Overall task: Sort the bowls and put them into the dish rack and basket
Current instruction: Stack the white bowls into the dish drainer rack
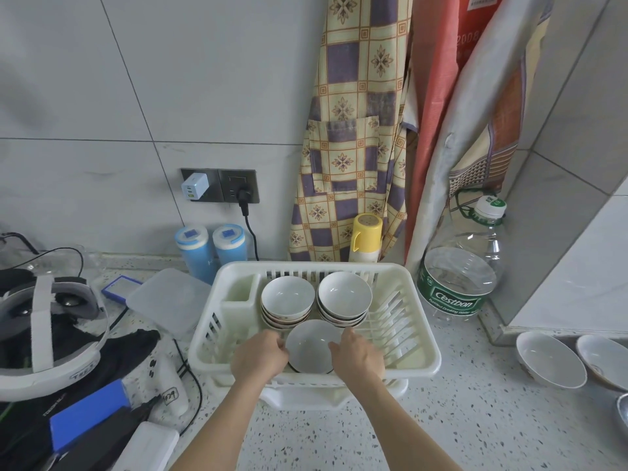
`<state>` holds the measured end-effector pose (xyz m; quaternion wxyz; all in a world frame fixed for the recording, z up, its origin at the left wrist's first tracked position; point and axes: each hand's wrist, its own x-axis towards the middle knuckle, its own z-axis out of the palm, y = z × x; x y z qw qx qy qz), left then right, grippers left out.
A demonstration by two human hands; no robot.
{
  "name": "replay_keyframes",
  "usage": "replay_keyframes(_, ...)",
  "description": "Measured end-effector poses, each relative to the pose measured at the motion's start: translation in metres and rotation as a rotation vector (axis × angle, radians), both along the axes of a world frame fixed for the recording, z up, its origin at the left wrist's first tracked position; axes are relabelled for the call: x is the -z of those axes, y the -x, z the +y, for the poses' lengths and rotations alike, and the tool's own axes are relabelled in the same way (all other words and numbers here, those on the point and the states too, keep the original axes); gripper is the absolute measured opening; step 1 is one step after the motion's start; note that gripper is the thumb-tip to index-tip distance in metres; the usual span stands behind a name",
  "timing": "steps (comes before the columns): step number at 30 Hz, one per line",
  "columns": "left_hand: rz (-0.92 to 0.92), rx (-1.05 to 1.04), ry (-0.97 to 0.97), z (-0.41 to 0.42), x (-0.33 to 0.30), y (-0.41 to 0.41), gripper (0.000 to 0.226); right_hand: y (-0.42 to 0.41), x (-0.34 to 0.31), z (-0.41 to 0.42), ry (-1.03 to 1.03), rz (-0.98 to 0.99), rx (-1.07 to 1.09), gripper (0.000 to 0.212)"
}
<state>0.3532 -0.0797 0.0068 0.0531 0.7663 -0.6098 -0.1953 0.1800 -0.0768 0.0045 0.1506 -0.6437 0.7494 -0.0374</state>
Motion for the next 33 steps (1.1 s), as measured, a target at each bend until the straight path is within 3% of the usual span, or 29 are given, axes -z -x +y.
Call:
replay_keyframes(4, 0.064, -0.106, 0.13, 0.003, -0.005, 0.003, 0.024, 0.003, -0.003, 0.004, 0.186, -0.194, 0.057, 0.03)
replay_keyframes(7, 0.091, -0.199, 0.239, 0.007, -0.007, 0.002, 0.026, 0.006, -0.005, 0.015, 0.312, -0.401, -0.12, 0.024)
replay_keyframes(11, 0.221, -0.27, 0.377, 0.013, -0.009, -0.002, 0.024, 0.024, -0.016, 0.037, 0.298, -0.82, -0.167, 0.015)
replay_keyframes(15, 0.569, -0.413, 0.607, 0.027, -0.016, 0.018, 0.016, 0.071, -0.024, 0.07, 0.267, -1.104, -0.033, 0.015)
replay_keyframes(17, 0.855, -0.481, 0.735, 0.041, -0.02, 0.054, 0.022, 0.099, -0.02, 0.089, 0.256, -1.184, 0.06, 0.017)
replay_keyframes(19, 1.024, -0.44, 0.781, 0.06, -0.021, 0.103, 0.03, 0.131, -0.013, 0.106, 0.249, -1.21, 0.135, 0.018)
replay_keyframes(22, 1.14, -0.301, 0.669, 0.088, -0.016, 0.183, 0.026, 0.184, -0.006, 0.127, 0.238, -1.187, 0.243, 0.019)
replay_keyframes(25, 1.141, -0.174, 0.449, 0.115, -0.001, 0.257, 0.017, 0.24, 0.006, 0.154, 0.26, -1.146, 0.386, 0.022)
replay_keyframes(31, 1.066, 0.026, 0.019, 0.152, 0.034, 0.376, 0.01, 0.338, 0.029, 0.214, 0.631, -1.035, 1.056, 0.023)
replay_keyframes(33, 1.031, 0.054, -0.1, 0.163, 0.045, 0.417, 0.009, 0.37, 0.033, 0.229, 0.695, -0.962, 1.141, 0.019)
